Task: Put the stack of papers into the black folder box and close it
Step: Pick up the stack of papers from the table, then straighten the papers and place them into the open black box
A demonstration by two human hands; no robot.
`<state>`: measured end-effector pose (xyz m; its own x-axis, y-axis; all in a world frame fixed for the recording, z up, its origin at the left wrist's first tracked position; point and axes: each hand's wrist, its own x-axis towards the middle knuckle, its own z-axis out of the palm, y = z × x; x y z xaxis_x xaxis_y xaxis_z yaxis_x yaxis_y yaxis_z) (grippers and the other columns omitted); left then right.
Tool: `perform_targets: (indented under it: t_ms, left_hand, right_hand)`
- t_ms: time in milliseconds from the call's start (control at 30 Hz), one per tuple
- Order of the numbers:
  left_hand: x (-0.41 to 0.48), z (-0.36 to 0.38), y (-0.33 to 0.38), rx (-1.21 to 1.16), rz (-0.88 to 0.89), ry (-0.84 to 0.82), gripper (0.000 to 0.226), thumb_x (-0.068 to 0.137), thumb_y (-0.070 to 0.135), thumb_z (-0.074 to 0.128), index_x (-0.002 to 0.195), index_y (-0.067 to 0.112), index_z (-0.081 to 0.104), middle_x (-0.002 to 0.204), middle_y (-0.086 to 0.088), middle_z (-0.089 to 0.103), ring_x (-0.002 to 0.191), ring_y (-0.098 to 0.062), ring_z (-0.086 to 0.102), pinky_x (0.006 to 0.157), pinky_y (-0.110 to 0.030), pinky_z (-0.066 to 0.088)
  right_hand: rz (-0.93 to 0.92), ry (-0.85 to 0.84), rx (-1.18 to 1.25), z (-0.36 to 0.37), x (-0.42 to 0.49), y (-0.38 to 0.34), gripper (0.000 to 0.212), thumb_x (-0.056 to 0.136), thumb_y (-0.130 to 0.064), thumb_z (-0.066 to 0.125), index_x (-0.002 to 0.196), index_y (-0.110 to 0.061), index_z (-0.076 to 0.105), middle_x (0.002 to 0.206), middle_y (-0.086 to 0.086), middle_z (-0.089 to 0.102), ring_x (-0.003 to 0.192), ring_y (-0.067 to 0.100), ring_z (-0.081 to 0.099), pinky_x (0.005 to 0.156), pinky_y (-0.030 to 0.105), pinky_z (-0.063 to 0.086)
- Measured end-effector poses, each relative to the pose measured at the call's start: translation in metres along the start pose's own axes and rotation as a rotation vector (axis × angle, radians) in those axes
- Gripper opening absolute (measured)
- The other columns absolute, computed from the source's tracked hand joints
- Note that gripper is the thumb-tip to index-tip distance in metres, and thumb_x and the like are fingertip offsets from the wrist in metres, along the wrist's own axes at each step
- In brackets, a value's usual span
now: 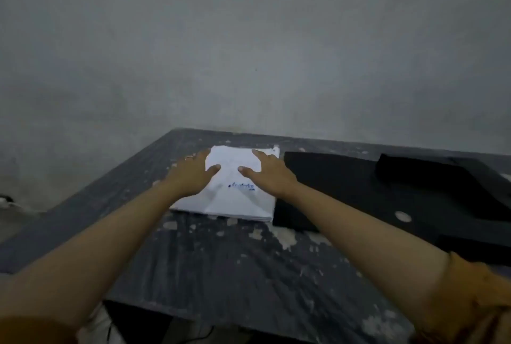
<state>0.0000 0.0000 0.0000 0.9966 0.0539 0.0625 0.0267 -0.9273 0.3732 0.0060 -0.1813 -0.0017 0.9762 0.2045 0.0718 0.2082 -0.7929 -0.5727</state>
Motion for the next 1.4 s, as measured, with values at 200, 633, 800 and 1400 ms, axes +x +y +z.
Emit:
perform_targets:
  t_ms: [200, 633, 800, 1400]
  left_hand:
    - [0.002, 0.004, -0.028, -0.24, -0.168, -0.176, 0.059, 0.096, 0.036, 0.039, 0.148, 0.01, 0.028, 0.16, -0.009, 0.021, 0.145, -0.027, 0.025, 0.118, -0.035, 0.02]
    - [0.014, 0.002, -0.04, -0.665, -0.487, -0.086, 0.052, 0.091, 0.012, 0.056, 0.138, -0.003, 0.04, 0.126, -0.02, 0.052, 0.102, -0.035, 0.056, 0.076, -0.039, 0.048]
    - [0.012, -0.001, -0.031, -0.887, -0.494, -0.149, 0.046, 0.092, 0.003, 0.052, 0.136, 0.002, 0.043, 0.109, -0.014, 0.058, 0.083, -0.025, 0.054, 0.081, -0.037, 0.049]
    - [0.017, 0.038, 0.143, -1.189, -0.066, -0.074, 0.058, 0.085, -0.013, 0.053, 0.136, 0.005, 0.033, 0.139, -0.024, 0.048, 0.108, -0.032, 0.053, 0.091, -0.042, 0.045]
  right_hand:
    - [0.264, -0.099, 0.191, 0.015, 0.009, -0.001, 0.059, 0.093, -0.043, 0.048, 0.139, -0.006, 0.045, 0.149, 0.013, 0.041, 0.135, 0.033, 0.039, 0.113, 0.043, 0.034]
    - [0.544, 0.078, 0.854, 0.019, 0.019, 0.012, 0.042, 0.092, 0.008, 0.045, 0.133, 0.003, 0.045, 0.137, 0.021, 0.053, 0.121, 0.036, 0.055, 0.099, 0.043, 0.048]
    - [0.526, 0.071, 0.859, 0.012, 0.017, 0.018, 0.046, 0.092, 0.013, 0.043, 0.136, 0.004, 0.04, 0.136, 0.022, 0.053, 0.119, 0.039, 0.056, 0.093, 0.044, 0.048]
    - [0.226, 0.372, 1.078, -0.142, -0.03, 0.136, 0.039, 0.085, 0.022, 0.043, 0.1, -0.013, 0.049, 0.123, 0.015, 0.056, 0.099, 0.03, 0.056, 0.085, 0.044, 0.051]
